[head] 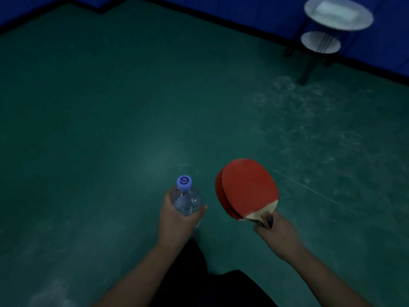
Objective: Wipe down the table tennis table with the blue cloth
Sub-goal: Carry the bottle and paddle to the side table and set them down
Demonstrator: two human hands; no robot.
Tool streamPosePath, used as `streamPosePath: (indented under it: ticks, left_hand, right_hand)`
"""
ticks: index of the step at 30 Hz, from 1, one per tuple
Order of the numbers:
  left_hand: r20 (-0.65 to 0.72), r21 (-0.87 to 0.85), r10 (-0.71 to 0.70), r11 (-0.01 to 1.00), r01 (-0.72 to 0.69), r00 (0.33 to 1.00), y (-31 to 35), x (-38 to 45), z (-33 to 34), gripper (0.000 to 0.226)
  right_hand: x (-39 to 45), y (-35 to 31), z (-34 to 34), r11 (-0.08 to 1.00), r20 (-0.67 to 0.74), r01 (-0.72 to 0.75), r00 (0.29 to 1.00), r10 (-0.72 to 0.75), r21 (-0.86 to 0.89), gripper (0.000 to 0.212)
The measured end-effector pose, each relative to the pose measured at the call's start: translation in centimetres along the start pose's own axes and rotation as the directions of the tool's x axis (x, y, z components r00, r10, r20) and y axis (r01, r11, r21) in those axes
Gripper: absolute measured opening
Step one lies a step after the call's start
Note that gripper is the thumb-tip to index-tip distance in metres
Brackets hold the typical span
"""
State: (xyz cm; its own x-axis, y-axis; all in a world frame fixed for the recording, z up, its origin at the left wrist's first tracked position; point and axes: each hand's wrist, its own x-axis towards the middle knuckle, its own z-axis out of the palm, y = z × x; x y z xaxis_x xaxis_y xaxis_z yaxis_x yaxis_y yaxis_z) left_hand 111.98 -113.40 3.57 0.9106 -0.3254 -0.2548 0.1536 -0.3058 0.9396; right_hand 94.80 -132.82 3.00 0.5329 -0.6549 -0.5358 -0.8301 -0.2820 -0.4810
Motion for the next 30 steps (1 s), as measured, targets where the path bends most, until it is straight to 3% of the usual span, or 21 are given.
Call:
streamPosePath:
  ticks: [9, 17, 24, 30]
  left_hand:
    - [0.193, 0.034, -0.019, 0.999, 0.013, 0.981, 5.8, 17.1, 13.7, 0.075]
    - [0.353, 0.093, 0.021, 0.994, -0.057, 0.935, 13.1, 31.5, 26.6, 0.067]
    - [0.416, 0.098, 0.061, 0.989, -0.111, 0.907, 19.7, 41.2, 39.2, 0.065]
    - [0.39, 0.109, 0.062, 0.988, -0.113, 0.919, 23.8, 49.0, 51.4, 0.065]
  right_hand:
    - [13.7, -1.3, -8.4, 0.975, -0.085, -0.2, 0.974, 0.209, 0.099, 0.026]
    - [25.1, -4.3, -18.2, 0.901, -0.156, -0.31, 0.917, 0.368, 0.305, 0.027]
    - [36.8, -3.4, -27.4, 0.858, -0.18, -0.353, 0.88, 0.44, 0.373, 0.026]
    - [49.4, -0.9, -37.2, 0.864, -0.177, -0.339, 0.888, 0.425, 0.373, 0.025]
